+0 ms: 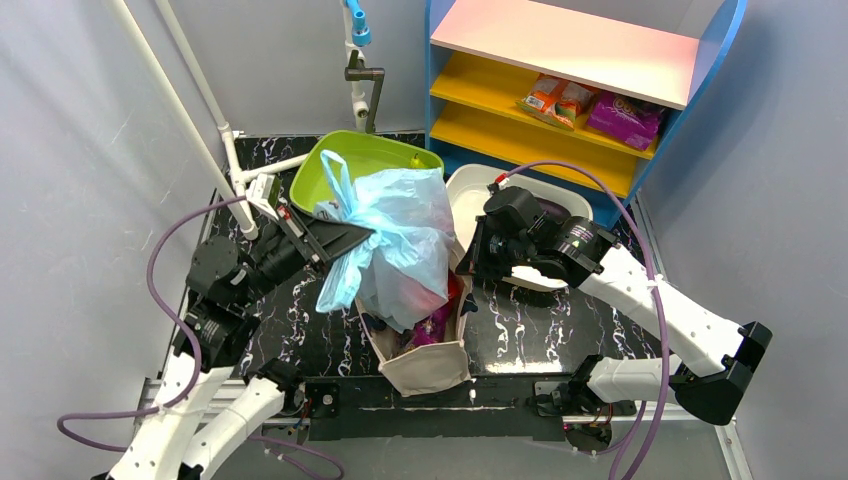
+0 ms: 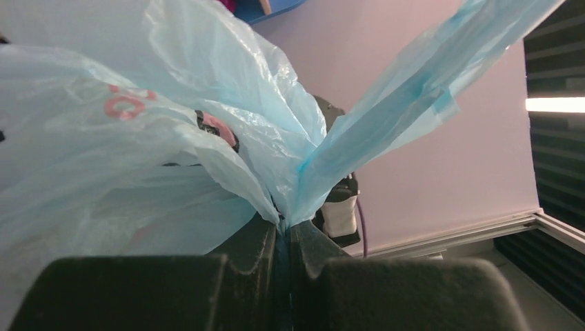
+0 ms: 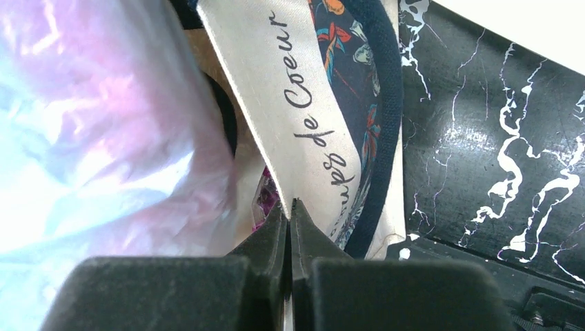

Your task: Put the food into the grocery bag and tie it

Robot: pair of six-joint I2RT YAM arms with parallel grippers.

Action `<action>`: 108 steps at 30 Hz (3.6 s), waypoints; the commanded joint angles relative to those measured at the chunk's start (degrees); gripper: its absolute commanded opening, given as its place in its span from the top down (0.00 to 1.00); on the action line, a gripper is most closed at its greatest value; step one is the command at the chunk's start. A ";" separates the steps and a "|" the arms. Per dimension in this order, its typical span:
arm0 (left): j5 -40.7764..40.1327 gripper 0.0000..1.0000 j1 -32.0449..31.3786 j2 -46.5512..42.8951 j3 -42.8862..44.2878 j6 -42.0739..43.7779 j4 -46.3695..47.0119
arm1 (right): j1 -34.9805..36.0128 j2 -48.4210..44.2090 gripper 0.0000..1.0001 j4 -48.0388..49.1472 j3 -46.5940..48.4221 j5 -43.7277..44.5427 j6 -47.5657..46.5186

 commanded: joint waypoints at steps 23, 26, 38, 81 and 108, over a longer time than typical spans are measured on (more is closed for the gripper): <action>10.76 1.00 -0.22 2.51 13.13 30.87 -51.65 | -1.10 -6.26 0.99 12.86 2.33 7.71 -2.71; 7.19 1.00 -0.22 4.54 14.56 31.22 -51.97 | -1.10 -6.90 0.99 15.12 1.68 6.37 -4.53; 0.80 1.00 -0.88 18.31 14.88 28.13 -32.97 | -1.10 -6.85 0.99 15.12 -1.78 0.57 -4.35; -23.66 0.44 -26.41 38.04 24.06 36.91 -63.96 | -1.27 -10.85 0.99 13.70 -4.36 6.39 -5.99; -42.09 0.28 -25.73 15.24 16.91 23.54 -76.54 | -1.27 -10.48 0.99 11.47 -5.26 6.11 -3.57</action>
